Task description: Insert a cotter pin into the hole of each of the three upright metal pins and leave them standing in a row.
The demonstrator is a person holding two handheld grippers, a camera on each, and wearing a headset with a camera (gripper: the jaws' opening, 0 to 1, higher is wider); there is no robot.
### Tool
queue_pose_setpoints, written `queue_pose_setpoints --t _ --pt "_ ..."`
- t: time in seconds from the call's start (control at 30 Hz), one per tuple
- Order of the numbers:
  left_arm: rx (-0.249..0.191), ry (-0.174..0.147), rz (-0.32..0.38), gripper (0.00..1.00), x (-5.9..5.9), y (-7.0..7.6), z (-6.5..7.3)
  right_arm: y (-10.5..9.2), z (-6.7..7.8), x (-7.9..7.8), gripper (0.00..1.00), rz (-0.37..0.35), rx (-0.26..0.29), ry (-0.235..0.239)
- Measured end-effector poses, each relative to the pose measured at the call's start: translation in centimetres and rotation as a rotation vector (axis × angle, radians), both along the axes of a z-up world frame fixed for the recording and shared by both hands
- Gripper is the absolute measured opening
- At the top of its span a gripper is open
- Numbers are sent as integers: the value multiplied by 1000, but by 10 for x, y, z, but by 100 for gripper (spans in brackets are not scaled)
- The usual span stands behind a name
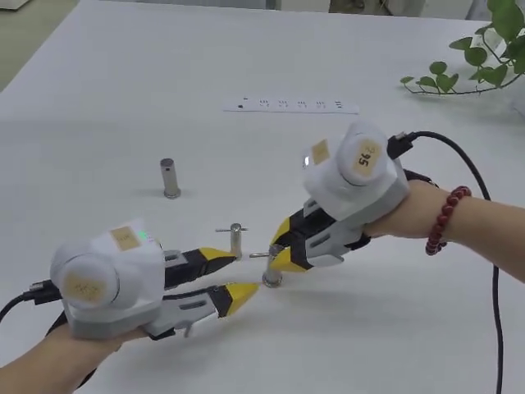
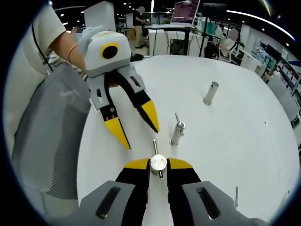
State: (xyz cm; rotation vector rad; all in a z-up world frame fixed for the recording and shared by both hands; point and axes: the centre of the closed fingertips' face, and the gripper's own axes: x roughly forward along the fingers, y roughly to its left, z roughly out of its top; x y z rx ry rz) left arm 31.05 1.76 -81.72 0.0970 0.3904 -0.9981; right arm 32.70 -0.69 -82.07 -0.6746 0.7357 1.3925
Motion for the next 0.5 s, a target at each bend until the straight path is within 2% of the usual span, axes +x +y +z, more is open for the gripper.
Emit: queue_pose_setpoints --t 0.5 --pt "-18 -10 -4 31 -7 6 9 0 2 -1 14 -10 10 -6"
